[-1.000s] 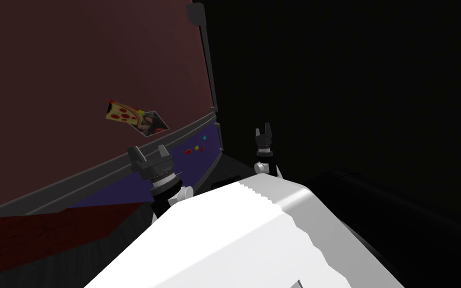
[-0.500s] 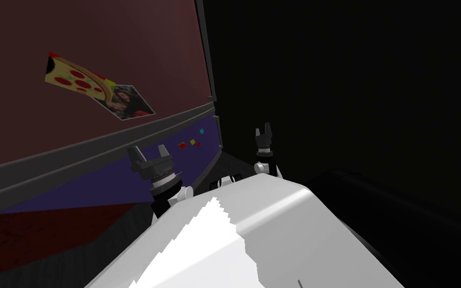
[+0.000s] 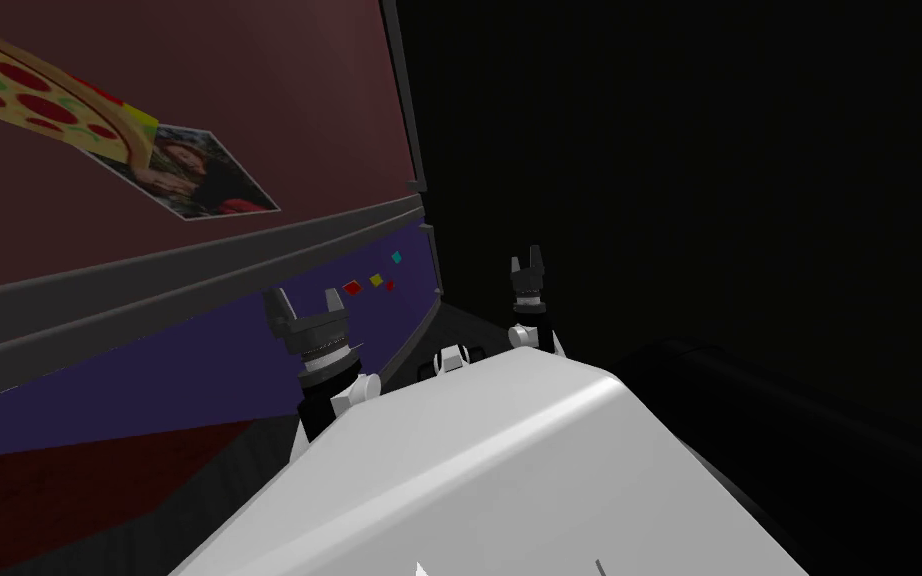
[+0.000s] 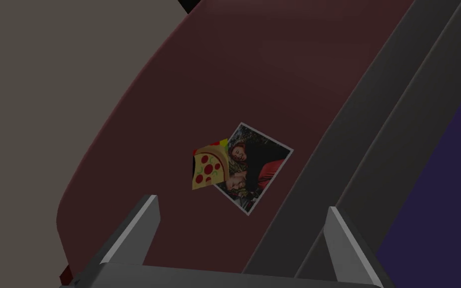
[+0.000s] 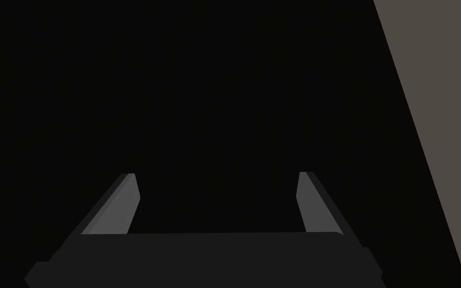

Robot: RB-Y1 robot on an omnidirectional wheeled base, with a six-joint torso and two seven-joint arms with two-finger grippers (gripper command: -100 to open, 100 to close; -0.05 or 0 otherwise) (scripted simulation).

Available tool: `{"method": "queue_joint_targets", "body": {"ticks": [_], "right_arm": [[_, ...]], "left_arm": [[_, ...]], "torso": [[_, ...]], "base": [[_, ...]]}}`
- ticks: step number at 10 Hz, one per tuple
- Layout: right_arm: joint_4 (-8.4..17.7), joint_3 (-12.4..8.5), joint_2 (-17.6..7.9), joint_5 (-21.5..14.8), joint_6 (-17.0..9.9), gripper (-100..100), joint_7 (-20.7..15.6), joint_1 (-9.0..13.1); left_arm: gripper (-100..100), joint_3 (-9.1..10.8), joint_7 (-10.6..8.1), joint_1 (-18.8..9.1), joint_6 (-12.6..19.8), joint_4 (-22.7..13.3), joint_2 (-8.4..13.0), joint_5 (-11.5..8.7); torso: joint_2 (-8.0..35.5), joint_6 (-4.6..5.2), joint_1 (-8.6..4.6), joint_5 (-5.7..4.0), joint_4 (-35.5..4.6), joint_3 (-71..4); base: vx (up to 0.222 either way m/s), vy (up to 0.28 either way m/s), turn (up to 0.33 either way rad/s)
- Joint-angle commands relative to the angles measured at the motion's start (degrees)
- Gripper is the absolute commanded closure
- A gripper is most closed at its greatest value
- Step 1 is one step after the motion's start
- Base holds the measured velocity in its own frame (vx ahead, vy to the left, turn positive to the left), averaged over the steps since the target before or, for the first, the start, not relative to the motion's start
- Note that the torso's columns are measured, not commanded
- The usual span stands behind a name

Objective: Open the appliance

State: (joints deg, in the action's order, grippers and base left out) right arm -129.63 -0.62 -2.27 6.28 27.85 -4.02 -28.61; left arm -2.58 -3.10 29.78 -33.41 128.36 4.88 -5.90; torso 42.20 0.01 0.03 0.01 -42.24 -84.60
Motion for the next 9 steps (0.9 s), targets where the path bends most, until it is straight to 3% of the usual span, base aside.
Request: {"method": "queue_joint_targets", "body": {"ticks": [1, 9], "right_arm": [[0.0, 0.0, 0.0, 0.0, 0.0, 0, 0.0, 0.0], [0.0, 0.0, 0.0, 0.0, 0.0, 0, 0.0, 0.0]], "left_arm": [[-100, 1.37, 2.30, -2.6, 2.9, -2.1, 3.0, -2.5], [-100, 5.52, 8.97, -10.5, 11.4, -8.1, 4.6, -9.8]], "torso": [[0.0, -0.01, -0.02, -0.01, 0.0, 0.0], [0.1, -0.01, -0.01, 0.00, 0.0, 0.0]], "base": [[0.078, 0.013, -0.242], [0.082, 0.021, -0.178]]}}
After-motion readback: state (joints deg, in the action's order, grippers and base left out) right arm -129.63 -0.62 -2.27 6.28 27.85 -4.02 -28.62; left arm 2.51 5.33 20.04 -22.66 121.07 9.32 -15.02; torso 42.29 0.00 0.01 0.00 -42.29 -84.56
